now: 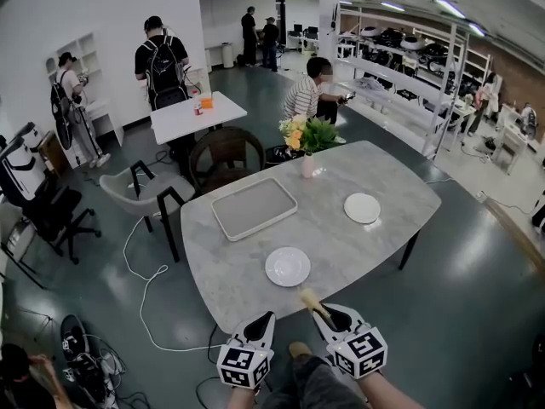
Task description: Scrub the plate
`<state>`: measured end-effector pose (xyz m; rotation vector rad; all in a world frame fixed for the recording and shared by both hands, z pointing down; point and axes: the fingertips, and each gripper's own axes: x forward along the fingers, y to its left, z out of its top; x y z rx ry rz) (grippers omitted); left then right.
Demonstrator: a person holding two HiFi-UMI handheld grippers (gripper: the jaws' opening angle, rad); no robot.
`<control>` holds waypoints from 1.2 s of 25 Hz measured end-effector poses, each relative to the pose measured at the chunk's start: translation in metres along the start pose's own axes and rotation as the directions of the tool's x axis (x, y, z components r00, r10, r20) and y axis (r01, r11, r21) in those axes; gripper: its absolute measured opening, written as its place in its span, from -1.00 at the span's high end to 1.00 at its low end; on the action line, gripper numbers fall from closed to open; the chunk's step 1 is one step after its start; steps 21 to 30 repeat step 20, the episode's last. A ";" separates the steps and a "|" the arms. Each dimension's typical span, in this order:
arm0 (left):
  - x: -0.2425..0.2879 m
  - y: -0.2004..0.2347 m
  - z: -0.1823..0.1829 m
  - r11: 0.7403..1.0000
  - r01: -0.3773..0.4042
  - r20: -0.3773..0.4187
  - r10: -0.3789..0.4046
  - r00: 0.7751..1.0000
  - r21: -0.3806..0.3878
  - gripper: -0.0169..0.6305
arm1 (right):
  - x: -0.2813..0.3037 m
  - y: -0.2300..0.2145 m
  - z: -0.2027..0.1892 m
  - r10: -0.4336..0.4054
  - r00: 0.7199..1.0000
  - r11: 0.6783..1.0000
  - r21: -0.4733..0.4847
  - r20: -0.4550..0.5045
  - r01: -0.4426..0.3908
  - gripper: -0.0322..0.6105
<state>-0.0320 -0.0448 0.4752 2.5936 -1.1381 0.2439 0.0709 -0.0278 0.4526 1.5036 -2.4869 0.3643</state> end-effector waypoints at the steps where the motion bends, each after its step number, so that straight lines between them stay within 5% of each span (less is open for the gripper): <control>1: -0.002 0.000 -0.001 1.000 0.001 0.002 -0.001 1.000 -0.001 0.91 | -0.001 0.002 0.000 -0.002 1.000 1.000 0.000 0.002 0.002 0.70; 30: -0.018 0.003 0.008 1.000 -0.005 0.023 0.005 1.000 -0.011 0.91 | -0.010 0.023 0.009 0.001 1.000 0.999 -0.033 0.009 -0.001 0.70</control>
